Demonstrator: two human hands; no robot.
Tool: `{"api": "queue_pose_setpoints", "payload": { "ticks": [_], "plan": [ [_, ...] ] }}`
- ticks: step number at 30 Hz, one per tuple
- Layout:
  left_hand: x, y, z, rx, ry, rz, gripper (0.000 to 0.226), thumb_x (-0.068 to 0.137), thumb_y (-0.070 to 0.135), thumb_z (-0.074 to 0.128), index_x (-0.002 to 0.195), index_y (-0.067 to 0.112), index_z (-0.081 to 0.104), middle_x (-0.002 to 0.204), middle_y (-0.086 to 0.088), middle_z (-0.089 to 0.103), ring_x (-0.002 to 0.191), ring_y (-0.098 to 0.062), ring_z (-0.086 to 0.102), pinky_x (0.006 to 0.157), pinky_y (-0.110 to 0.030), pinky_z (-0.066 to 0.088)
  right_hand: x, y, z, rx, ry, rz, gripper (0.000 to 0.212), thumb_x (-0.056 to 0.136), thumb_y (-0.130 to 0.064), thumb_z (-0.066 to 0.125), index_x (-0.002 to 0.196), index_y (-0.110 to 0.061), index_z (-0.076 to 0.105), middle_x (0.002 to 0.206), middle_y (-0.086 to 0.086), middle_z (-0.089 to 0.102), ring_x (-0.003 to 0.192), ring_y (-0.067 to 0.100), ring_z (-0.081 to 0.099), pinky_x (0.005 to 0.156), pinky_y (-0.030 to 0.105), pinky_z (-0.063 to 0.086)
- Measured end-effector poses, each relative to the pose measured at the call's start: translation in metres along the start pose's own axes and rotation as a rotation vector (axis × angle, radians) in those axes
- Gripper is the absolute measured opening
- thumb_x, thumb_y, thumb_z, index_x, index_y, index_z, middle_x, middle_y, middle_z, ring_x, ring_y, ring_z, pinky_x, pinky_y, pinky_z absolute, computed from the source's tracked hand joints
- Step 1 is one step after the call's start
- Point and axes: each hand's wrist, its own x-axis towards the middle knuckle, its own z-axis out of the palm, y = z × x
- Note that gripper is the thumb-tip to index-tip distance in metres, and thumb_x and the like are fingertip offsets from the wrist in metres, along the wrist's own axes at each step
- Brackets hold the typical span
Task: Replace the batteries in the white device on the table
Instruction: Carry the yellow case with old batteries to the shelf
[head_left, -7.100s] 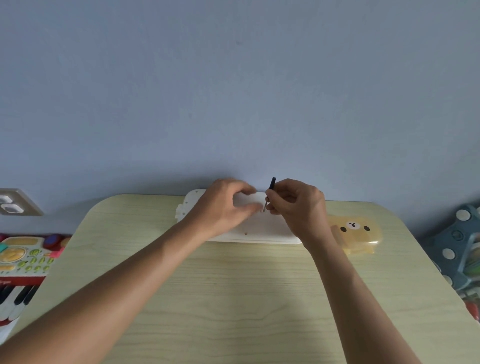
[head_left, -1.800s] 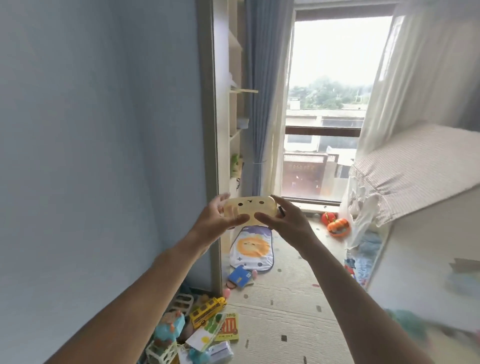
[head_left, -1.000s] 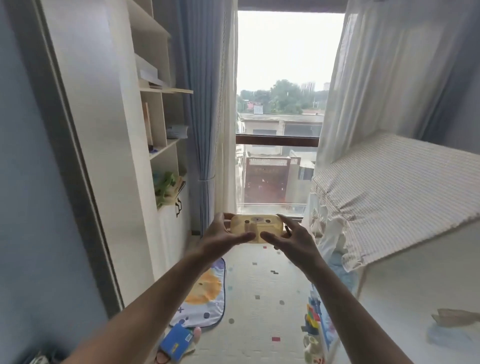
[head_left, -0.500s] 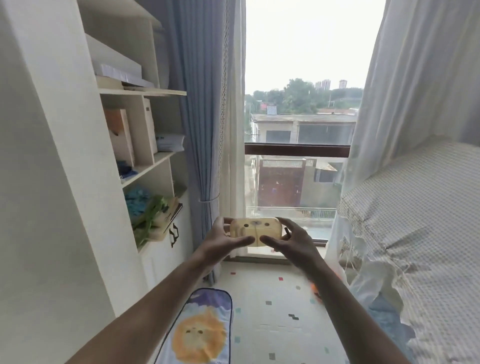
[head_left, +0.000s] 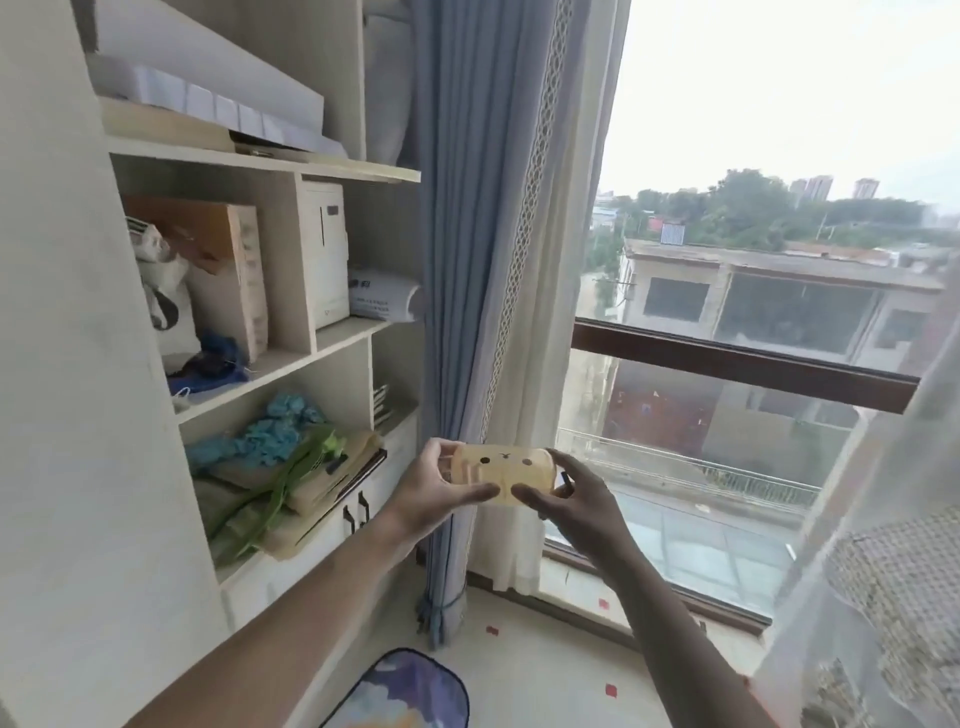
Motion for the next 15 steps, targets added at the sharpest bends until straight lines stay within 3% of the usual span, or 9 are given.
{"api": "queue_pose_setpoints", "payload": {
  "ticks": [5, 9, 12, 14, 15],
  "plan": [
    [0.113, -0.022, -0.003, 0.026, 0.119, -0.004, 0.068, 0.063, 0.035, 0.094, 0.117, 0.024, 0.053, 0.111, 0.002, 0.070, 0.101, -0.013, 0.068, 0.078, -0.021, 0.054, 0.129, 0.034, 0.011, 0.018, -0.054, -0.014, 0.074, 0.068, -0.055, 0.083, 0.134, -0.033, 0.057, 0.092, -0.006, 0.075, 0.080, 0.016, 0.073, 0.076, 0.033, 0.061],
    [0.194, -0.029, -0.019, 0.063, 0.240, -0.019, 0.067, 0.060, 0.032, 0.097, 0.113, 0.029, 0.056, 0.110, 0.001, 0.072, 0.103, -0.019, 0.070, 0.088, -0.033, 0.058, 0.225, 0.044, 0.022, 0.038, -0.118, -0.024, 0.081, 0.063, -0.062, 0.082, 0.135, -0.036, 0.057, 0.089, -0.002, 0.076, 0.081, 0.017, 0.074, 0.079, 0.036, 0.061],
    [0.248, -0.033, -0.030, 0.116, 0.324, -0.027, 0.073, 0.049, 0.049, 0.095, 0.109, 0.037, 0.055, 0.111, 0.007, 0.070, 0.103, -0.016, 0.069, 0.093, -0.041, 0.057, 0.296, 0.048, 0.034, 0.043, -0.179, -0.067, 0.073, 0.065, -0.058, 0.083, 0.131, -0.037, 0.059, 0.086, -0.003, 0.075, 0.081, 0.016, 0.073, 0.079, 0.035, 0.060],
    [0.282, -0.036, -0.037, 0.178, 0.395, -0.030, 0.090, 0.040, 0.064, 0.093, 0.117, 0.037, 0.054, 0.113, 0.009, 0.068, 0.103, -0.014, 0.067, 0.092, -0.041, 0.057, 0.347, 0.051, 0.043, 0.055, -0.218, -0.108, 0.069, 0.062, -0.062, 0.082, 0.125, -0.040, 0.062, 0.087, -0.004, 0.075, 0.080, 0.014, 0.072, 0.083, 0.038, 0.060],
    [0.297, -0.038, -0.040, 0.206, 0.441, -0.031, 0.094, 0.043, 0.060, 0.094, 0.123, 0.032, 0.054, 0.115, 0.007, 0.068, 0.104, -0.014, 0.066, 0.092, -0.038, 0.057, 0.371, 0.052, 0.050, 0.066, -0.250, -0.138, 0.061, 0.064, -0.059, 0.083, 0.118, -0.042, 0.063, 0.088, -0.007, 0.075, 0.081, 0.012, 0.072, 0.083, 0.036, 0.059]
  ]
}}
